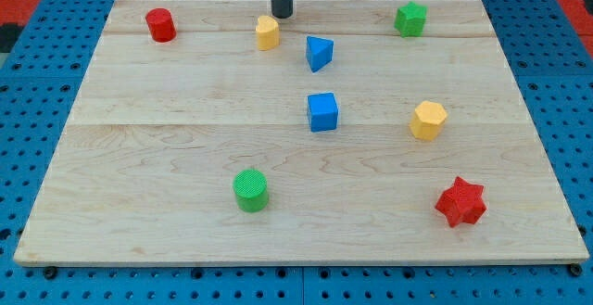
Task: Slightly push the blue triangle towards the blue cube
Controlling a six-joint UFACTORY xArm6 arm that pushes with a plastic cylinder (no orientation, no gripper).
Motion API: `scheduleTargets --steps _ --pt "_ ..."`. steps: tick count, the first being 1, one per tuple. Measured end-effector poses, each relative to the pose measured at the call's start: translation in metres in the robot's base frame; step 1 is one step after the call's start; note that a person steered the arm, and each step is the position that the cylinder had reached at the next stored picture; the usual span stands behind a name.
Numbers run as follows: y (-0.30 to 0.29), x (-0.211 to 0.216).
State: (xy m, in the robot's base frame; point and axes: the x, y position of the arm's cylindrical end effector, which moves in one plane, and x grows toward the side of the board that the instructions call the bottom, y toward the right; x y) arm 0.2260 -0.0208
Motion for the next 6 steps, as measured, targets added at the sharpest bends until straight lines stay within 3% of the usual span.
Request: scheduleTargets --steps 4,5,6 --pt "0.016 0.001" --pt "0.067 0.026" --pt "0.065 0.089"
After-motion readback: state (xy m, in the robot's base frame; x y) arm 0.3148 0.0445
